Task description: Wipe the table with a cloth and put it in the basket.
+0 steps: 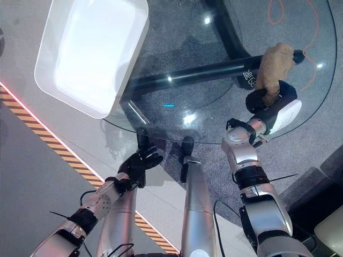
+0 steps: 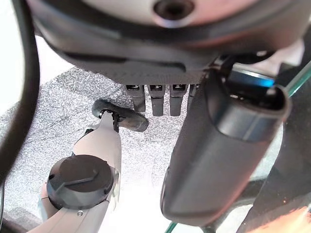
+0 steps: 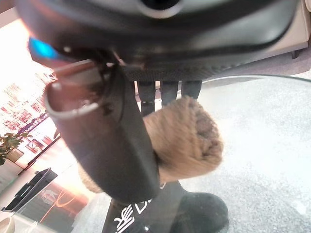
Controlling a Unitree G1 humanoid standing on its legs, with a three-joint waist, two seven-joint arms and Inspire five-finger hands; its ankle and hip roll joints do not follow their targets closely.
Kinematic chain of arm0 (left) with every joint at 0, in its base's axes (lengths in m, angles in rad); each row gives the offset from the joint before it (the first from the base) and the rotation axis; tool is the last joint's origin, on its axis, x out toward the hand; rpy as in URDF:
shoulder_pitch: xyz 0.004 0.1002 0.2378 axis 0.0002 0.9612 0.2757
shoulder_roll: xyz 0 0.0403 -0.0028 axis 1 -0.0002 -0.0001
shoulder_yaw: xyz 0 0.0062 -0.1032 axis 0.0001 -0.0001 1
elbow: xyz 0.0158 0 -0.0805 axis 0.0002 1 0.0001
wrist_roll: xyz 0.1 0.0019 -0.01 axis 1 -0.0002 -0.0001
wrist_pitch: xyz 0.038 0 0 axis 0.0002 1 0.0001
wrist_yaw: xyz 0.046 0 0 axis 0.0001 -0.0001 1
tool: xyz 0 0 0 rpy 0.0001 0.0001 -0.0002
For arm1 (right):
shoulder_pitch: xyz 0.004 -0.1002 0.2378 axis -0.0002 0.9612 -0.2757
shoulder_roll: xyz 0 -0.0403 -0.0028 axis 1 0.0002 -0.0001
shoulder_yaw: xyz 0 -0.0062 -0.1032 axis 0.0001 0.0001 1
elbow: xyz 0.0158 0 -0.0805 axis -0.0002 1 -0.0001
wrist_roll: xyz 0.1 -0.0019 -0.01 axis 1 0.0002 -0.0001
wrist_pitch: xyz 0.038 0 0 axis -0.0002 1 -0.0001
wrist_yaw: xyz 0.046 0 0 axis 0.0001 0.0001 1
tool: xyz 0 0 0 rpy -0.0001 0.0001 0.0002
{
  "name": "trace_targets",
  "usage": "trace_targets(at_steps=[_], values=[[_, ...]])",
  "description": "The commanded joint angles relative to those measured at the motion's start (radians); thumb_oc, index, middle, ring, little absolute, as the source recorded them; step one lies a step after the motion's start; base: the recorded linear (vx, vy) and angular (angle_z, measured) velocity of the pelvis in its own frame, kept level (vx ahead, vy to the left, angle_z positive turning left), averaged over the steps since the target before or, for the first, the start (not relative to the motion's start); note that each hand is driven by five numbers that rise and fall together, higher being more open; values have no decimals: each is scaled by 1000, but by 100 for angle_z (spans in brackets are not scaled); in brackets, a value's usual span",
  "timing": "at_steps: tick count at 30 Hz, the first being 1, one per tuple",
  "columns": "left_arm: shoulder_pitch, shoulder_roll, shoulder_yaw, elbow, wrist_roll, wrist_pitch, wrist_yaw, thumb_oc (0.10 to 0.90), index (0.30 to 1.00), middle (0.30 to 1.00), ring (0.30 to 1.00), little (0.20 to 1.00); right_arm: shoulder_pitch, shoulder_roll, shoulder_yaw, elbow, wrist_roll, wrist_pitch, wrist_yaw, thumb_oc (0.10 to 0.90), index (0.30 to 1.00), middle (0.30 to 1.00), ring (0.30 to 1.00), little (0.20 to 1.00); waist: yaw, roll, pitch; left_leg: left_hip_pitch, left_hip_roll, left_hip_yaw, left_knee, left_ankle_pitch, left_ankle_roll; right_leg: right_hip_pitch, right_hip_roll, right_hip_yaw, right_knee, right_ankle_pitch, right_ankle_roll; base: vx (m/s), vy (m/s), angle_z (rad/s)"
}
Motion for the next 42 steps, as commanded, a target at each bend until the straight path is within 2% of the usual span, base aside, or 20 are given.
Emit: trace_targets(at_steps=[1, 2, 3, 4, 5, 6, 10, 15, 23, 31, 35, 38, 40, 42], values=[[121, -18, -68, 8, -20, 44, -11, 800, 900, 900, 900, 900, 41, -19, 24, -59, 2, -8, -36, 138, 333, 333, 333, 238, 7, 17, -18, -40, -85, 7, 212, -147, 85, 16, 78, 51, -243, 218, 39, 0, 0, 0], [121, -19, -68, 8, -20, 44, -12, 800, 900, 900, 900, 900, 41, -19, 24, -61, 1, -7, -36, 138, 333, 333, 333, 238, 7, 17, -18, -40, -85, 7, 212, -147, 85, 16, 78, 51, -242, 218, 39, 0, 0, 0], [121, -19, -68, 8, -19, 44, -12, 800, 900, 900, 900, 900, 40, -19, 24, -62, 0, -6, -36, 204, 389, 389, 389, 304, 7, 16, -18, -40, -85, 6, 212, -148, 85, 17, 79, 51, -242, 217, 39, 0, 0, 0], [122, -20, -66, 8, -15, 45, -14, 800, 900, 900, 900, 900, 41, -17, 25, -64, -3, -9, -37, 182, 371, 371, 371, 282, 8, 16, -18, -39, -86, 6, 213, -149, 86, 17, 78, 51, -241, 216, 40, 0, 0, 0], [122, -22, -65, 7, -13, 46, -14, 800, 900, 900, 900, 900, 42, -18, 24, -67, -2, -11, -37, 114, 312, 312, 312, 214, 8, 15, -18, -40, -86, 6, 214, -150, 85, 18, 78, 51, -242, 216, 40, 0, 0, 0], [122, -23, -65, 8, -12, 46, -14, 800, 900, 900, 900, 900, 43, -20, 22, -71, -5, -13, -34, 100, 300, 300, 300, 200, 8, 15, -18, -39, -86, 5, 213, -149, 85, 20, 78, 51, -243, 216, 40, 0, 0, 0], [126, -23, -65, 6, -16, 43, -10, 800, 900, 900, 900, 900, 49, -27, 22, -94, -13, -23, -28, 100, 300, 300, 300, 200, 8, 13, -18, -37, -87, 4, 211, -150, 86, 20, 78, 53, -244, 216, 42, 1, 8, 0], [131, -21, -55, 8, -22, 46, -16, 800, 900, 900, 900, 900, 39, -36, 20, -137, -19, 11, 13, 100, 300, 300, 300, 200, 10, 12, -18, -39, -87, 5, 211, -151, 88, 16, 79, 55, -240, 215, 44, 6, 41, 0], [131, -28, -46, 15, -18, 43, -21, 800, 900, 900, 900, 900, 32, -39, 26, -149, -12, 16, 48, 100, 300, 300, 300, 200, 15, 10, -18, -39, -89, 4, 210, -153, 89, 15, 77, 55, -239, 214, 46, 6, 38, 0], [131, -30, -46, 12, -25, 43, -12, 800, 900, 900, 900, 900, 19, -34, 32, -166, -6, -14, 76, 100, 300, 300, 300, 200, 21, 11, -18, -46, -90, 3, 212, -154, 91, 7, 75, 54, -234, 214, 50, 3, 18, 0], [127, -33, -46, 15, -28, 44, -12, 800, 900, 900, 900, 900, -7, -25, 51, -211, -61, -22, 166, 100, 300, 300, 300, 200, 25, 12, -18, -45, -93, 2, 211, -156, 92, 8, 74, 54, -235, 212, 52, 6, 27, 0], [126, -36, -43, 20, -26, 43, -17, 800, 900, 900, 900, 900, -18, -15, 68, -234, -94, -11, 215, 100, 300, 300, 300, 200, 26, 13, -18, -48, -92, 2, 212, -155, 91, 4, 74, 54, -231, 211, 51, 1, 11, 0], [128, -46, -41, 22, -16, 38, -23, 800, 900, 900, 900, 900, -19, 4, 101, -283, -150, 16, 307, 100, 300, 300, 300, 200, 26, 13, -18, -48, -93, 3, 208, -153, 90, 1, 74, 54, -230, 208, 50, 2, 45, 2], [132, -52, -40, 23, -12, 30, -28, 800, 900, 900, 900, 900, -8, 17, 123, -307, -170, 28, 341, 100, 300, 300, 300, 200, 25, 12, -18, -47, -94, 4, 202, -150, 91, 2, 75, 52, -233, 207, 49, 0, 19, 1]])
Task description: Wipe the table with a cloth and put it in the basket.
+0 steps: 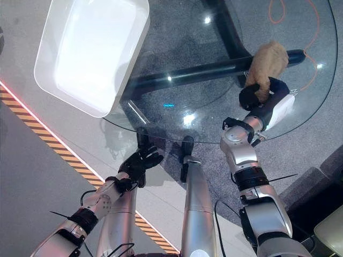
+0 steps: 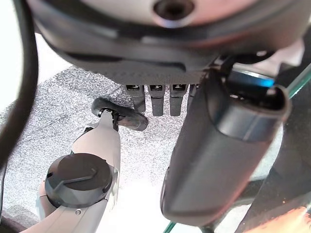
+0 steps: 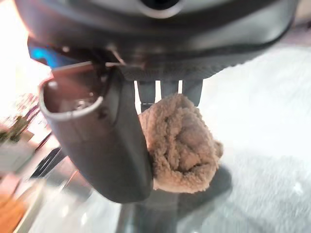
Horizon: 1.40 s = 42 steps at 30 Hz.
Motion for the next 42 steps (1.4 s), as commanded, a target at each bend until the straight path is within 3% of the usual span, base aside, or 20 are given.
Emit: trace_targets(at_steps=[1, 19, 29, 31, 35, 36, 42], values=[[134, -38, -46, 25, -10, 30, -26, 800, 900, 900, 900, 900, -19, 27, 111, -172, -102, -17, 152, 100, 300, 300, 300, 200, 24, 0, -18, -33, -94, 14, 198, -150, 92, 5, 73, 62, -236, 207, 47, -2, 32, 2], [140, -57, -61, 12, -3, 7, -18, 800, 900, 900, 900, 900, 73, 109, 262, -212, -244, 7, 329, 100, 300, 300, 300, 200, 20, 1, -18, -46, -101, 16, 181, -137, 88, -8, 61, 51, -248, 210, 51, 0, 10, 2], [125, -39, -65, 4, -6, 26, -13, 800, 900, 900, 900, 900, 71, 77, 354, -231, -227, -26, 516, 100, 300, 300, 300, 200, 25, -1, -18, -49, -104, 12, 178, -131, 85, -11, 53, 35, -247, 207, 53, 7, -8, 2], [146, -34, -72, -8, -7, 33, -7, 800, 900, 900, 900, 900, 95, 69, 371, -253, -214, -32, 553, 100, 300, 300, 300, 200, 28, -1, -18, -15, -100, 7, 184, -161, 80, 19, 57, 35, -235, 177, 58, 49, -15, 3], [144, -25, -75, -16, -19, 37, -3, 800, 900, 900, 900, 900, 103, 58, 392, -275, -203, -44, 589, 100, 300, 300, 300, 200, 28, -3, -18, -18, -100, 7, 188, -160, 80, 16, 57, 33, -229, 175, 58, -10, -3, 1], [123, -22, -68, -18, -21, 40, -1, 800, 900, 900, 900, 900, 84, 54, 392, -281, -205, -43, 595, 100, 300, 300, 300, 200, 24, -5, -18, -54, -102, 11, 182, -129, 83, -17, 53, 30, -239, 203, 53, -43, -13, 3], [138, -16, -80, -35, -26, 51, 14, 800, 900, 900, 900, 900, 108, 42, 410, -317, -198, -40, 633, 100, 300, 300, 300, 200, 25, -7, -18, -22, -99, 6, 189, -159, 80, 13, 57, 29, -226, 172, 58, 15, -14, 2]])
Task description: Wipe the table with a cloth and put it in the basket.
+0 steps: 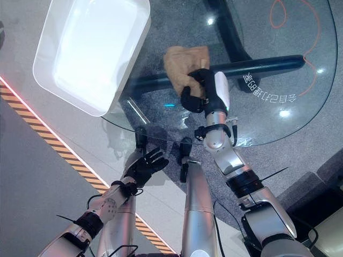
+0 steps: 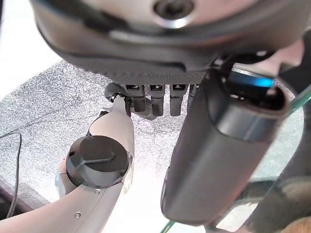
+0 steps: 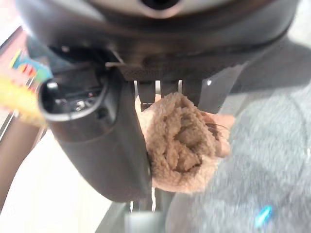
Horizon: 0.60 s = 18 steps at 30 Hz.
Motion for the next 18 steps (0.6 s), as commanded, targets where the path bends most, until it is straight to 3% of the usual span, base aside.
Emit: trace_targets(at_steps=[1, 2, 4, 5, 6, 7, 8, 10, 12, 18], values=[[104, 26, -62, -13, -25, 25, 10, 800, 900, 900, 900, 900, 61, 70, 152, -137, 37, -48, 127, 100, 300, 300, 300, 200, 21, -15, -10, -14, -114, 53, 191, -148, 99, 7, 58, 89, -240, 208, 80, -49, -10, 0], [85, 29, -55, -15, -25, 27, 11, 800, 900, 900, 900, 900, 42, 66, 150, -140, 36, -47, 127, 100, 300, 300, 300, 200, 18, -17, -10, -49, -116, 57, 185, -117, 102, -24, 54, 86, -250, 236, 75, -49, -13, 2], [84, 34, -56, -18, -27, 31, 12, 800, 900, 900, 900, 900, 45, 63, 153, -146, 37, -46, 124, 100, 300, 300, 300, 200, 17, -16, -10, -51, -115, 56, 187, -117, 102, -28, 54, 87, -247, 236, 75, 1, -17, 6], [103, 35, -64, -20, -30, 33, 15, 800, 900, 900, 900, 900, 66, 65, 159, -147, 36, -45, 116, 100, 300, 300, 300, 200, 20, -15, -10, -18, -112, 52, 194, -147, 99, 1, 59, 91, -234, 208, 80, 1, -16, 8], [82, 36, -58, -19, -30, 33, 14, 800, 900, 900, 900, 900, 46, 62, 155, -146, 37, -47, 112, 100, 300, 300, 300, 200, 16, -16, -10, -53, -114, 56, 188, -117, 102, -30, 55, 89, -245, 236, 75, 44, -16, 9], [103, 34, -65, -20, -29, 34, 16, 800, 900, 900, 900, 900, 69, 66, 158, -142, 38, -51, 102, 100, 300, 300, 300, 200, 20, -15, -10, -17, -112, 52, 194, -148, 100, 3, 60, 90, -234, 206, 80, -50, -13, 4], [83, 36, -58, -20, -28, 35, 18, 800, 900, 900, 900, 900, 49, 63, 153, -142, 38, -49, 95, 100, 300, 300, 300, 200, 16, -17, -10, -52, -114, 57, 188, -118, 103, -29, 57, 89, -244, 235, 74, -4, -16, 4], [82, 35, -58, -18, -28, 35, 19, 800, 900, 900, 900, 900, 49, 62, 147, -138, 40, -53, 77, 100, 300, 300, 300, 200, 15, -17, -10, -50, -114, 57, 189, -119, 104, -28, 57, 89, -244, 236, 74, -25, -7, 1], [105, 33, -64, -16, -26, 35, 18, 800, 900, 900, 900, 900, 73, 65, 142, -135, 43, -57, 60, 100, 300, 300, 300, 200, 18, -15, -10, -13, -111, 54, 198, -152, 100, 6, 61, 91, -233, 205, 79, 46, -11, 2], [112, 36, -60, -20, -23, 36, 18, 800, 900, 900, 900, 900, 80, 57, 106, -139, 54, -76, 42, 100, 300, 300, 300, 200, 15, -16, -10, -9, -109, 56, 202, -156, 102, 9, 65, 96, -229, 206, 79, 9, -6, -4]])
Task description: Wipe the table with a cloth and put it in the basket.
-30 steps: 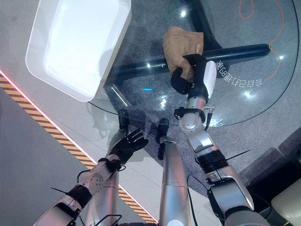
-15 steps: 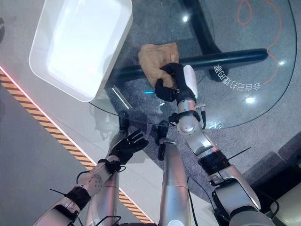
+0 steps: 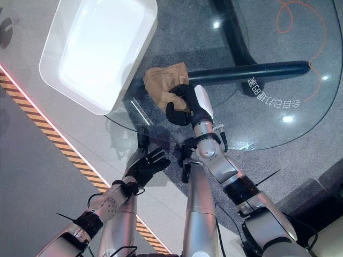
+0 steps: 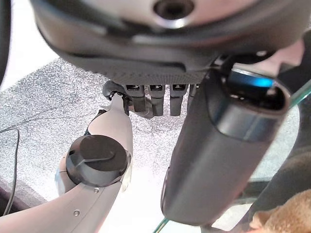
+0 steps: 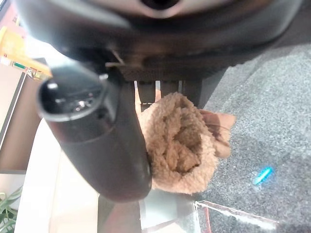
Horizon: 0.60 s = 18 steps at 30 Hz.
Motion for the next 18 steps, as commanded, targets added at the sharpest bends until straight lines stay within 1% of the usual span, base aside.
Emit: trace_targets(at_steps=[1, 4, 5, 6, 8, 9, 10, 13, 14, 18], values=[[122, 26, -30, -4, -2, 13, 1, 800, 900, 900, 900, 900, 49, 45, 56, -116, 44, -74, 20, 100, 300, 300, 300, 200, -4, -21, -6, 5, -109, 64, 168, -148, 103, 14, 65, 109, -253, 216, 94, 0, 0, 0], [126, 27, -28, 0, 0, 9, -5, 800, 900, 900, 900, 900, 50, 41, 53, -132, 47, -78, 43, 100, 300, 300, 300, 200, -5, -21, -6, 7, -108, 65, 169, -149, 104, 15, 67, 110, -253, 215, 93, 2, 1, 3], [130, 28, -26, -1, 4, 8, -7, 800, 900, 900, 900, 900, 51, 34, 53, -154, 70, -88, 95, 100, 300, 300, 300, 200, -5, -22, -6, 10, -108, 66, 169, -151, 104, 19, 67, 109, -255, 214, 92, -45, -11, 0], [111, 31, -18, -1, 4, 8, -7, 800, 900, 900, 900, 900, 29, 28, 51, -164, 78, -86, 119, 100, 300, 300, 300, 200, -10, -24, -6, -24, -111, 70, 162, -119, 107, -13, 62, 107, -266, 243, 87, -45, -15, 0], [115, 34, -16, 2, 6, 8, -13, 800, 900, 900, 900, 900, 27, 24, 59, -188, 98, -82, 172, 100, 300, 300, 300, 200, -9, -24, -6, -20, -111, 70, 161, -119, 106, -9, 61, 107, -266, 242, 87, 5, -15, 2], [136, 35, -22, 1, 6, 7, -14, 800, 900, 900, 900, 900, 47, 23, 68, -198, 97, -82, 191, 100, 300, 300, 300, 200, -6, -23, -6, 17, -108, 66, 167, -149, 102, 25, 65, 108, -255, 213, 92, 54, -15, 4], [137, 37, -21, 1, 5, 7, -15, 800, 900, 900, 900, 900, 48, 19, 72, -206, 93, -78, 199, 100, 300, 300, 300, 200, -6, -23, -6, 19, -108, 66, 167, -149, 102, 27, 65, 108, -254, 212, 92, 53, -13, 4], [140, 47, -16, -6, 4, 11, -21, 800, 900, 900, 900, 900, 51, 7, 84, -226, 94, -74, 192, 100, 300, 300, 300, 200, -6, -24, -6, 25, -106, 69, 167, -150, 103, 33, 65, 107, -253, 209, 91, -16, -9, 4], [121, 50, -10, -8, 2, 11, -21, 800, 900, 900, 900, 900, 32, 2, 81, -227, 94, -74, 187, 100, 300, 300, 300, 200, -10, -26, -6, -7, -108, 73, 161, -120, 106, 5, 61, 105, -263, 236, 85, -51, -6, 0], [120, 51, -11, -9, -1, 9, -22, 800, 900, 900, 900, 900, 35, 1, 80, -217, 89, -81, 156, 100, 300, 300, 300, 200, -10, -27, -6, 0, -107, 73, 162, -123, 106, 14, 63, 106, -263, 232, 84, -13, -2, 0]])
